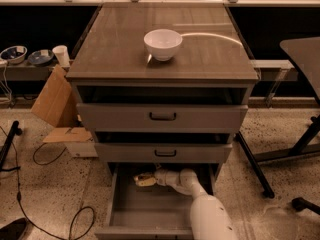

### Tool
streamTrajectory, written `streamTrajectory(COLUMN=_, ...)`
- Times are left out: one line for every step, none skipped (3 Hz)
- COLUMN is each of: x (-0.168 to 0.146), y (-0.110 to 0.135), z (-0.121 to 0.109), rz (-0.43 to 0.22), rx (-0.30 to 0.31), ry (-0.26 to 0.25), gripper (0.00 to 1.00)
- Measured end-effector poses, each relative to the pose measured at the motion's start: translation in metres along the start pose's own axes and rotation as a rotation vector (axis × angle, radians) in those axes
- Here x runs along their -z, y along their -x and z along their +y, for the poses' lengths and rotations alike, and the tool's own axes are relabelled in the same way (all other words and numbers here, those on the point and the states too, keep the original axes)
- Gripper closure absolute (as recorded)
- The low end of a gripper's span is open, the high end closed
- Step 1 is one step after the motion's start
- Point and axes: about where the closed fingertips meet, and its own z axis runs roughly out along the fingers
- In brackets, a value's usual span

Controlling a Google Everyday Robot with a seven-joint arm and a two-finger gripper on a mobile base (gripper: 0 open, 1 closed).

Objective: Pick orange can from bottom drawer and place on counter

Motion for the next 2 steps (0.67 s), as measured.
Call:
streamTrajectory(x=-0.001, y=-0.0026, z=-0.004, rz=0.011, rx=-0.006, ry=0.0, gripper=0.0)
streamTrajectory(x=-0.0005, y=-0.0057, z=-0.0089, rz=0.024, rx=-0.016, ry=-0.004, gripper=0.0)
